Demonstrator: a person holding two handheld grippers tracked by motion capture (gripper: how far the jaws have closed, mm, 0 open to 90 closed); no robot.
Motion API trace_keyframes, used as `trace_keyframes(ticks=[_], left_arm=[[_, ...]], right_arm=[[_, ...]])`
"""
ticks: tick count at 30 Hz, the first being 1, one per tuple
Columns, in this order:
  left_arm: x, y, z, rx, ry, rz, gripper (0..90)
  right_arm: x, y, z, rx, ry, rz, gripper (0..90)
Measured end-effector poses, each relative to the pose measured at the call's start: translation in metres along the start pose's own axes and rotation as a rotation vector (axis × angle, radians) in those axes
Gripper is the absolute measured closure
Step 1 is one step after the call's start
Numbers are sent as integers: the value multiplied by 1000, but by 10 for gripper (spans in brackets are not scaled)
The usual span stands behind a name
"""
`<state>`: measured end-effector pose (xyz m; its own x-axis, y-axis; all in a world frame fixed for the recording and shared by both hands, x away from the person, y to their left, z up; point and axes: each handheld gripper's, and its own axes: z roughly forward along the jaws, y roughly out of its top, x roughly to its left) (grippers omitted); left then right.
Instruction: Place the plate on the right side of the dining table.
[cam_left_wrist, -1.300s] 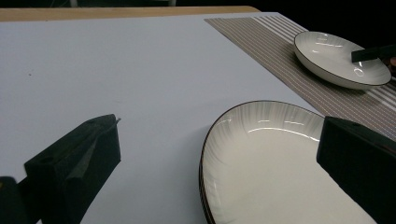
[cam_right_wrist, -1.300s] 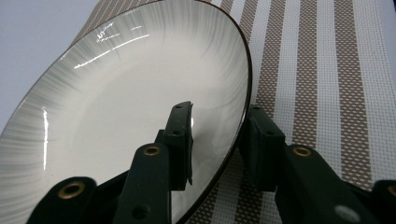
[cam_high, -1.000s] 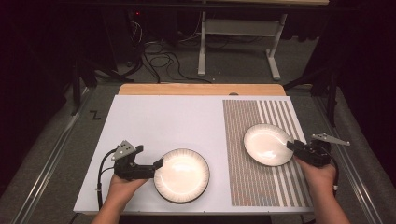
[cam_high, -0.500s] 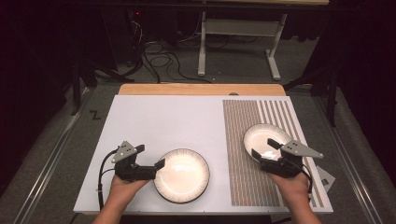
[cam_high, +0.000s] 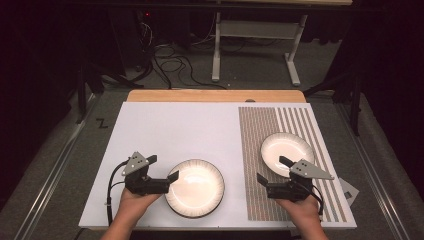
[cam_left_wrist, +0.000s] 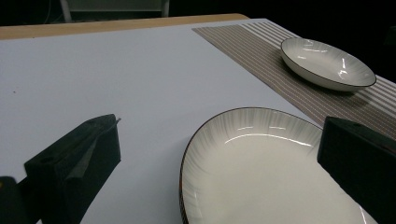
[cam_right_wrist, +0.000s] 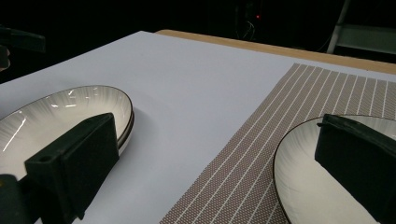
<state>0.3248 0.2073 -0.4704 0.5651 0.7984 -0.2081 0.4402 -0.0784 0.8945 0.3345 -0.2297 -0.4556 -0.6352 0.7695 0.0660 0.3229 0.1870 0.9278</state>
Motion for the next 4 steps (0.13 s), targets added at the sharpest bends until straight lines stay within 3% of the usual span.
trace_keyframes(ticks=[4], left_arm=[[-1, -1, 0, 4, 0, -2, 4]], right_arm=[[-1, 0, -1, 1, 3, 2, 2]])
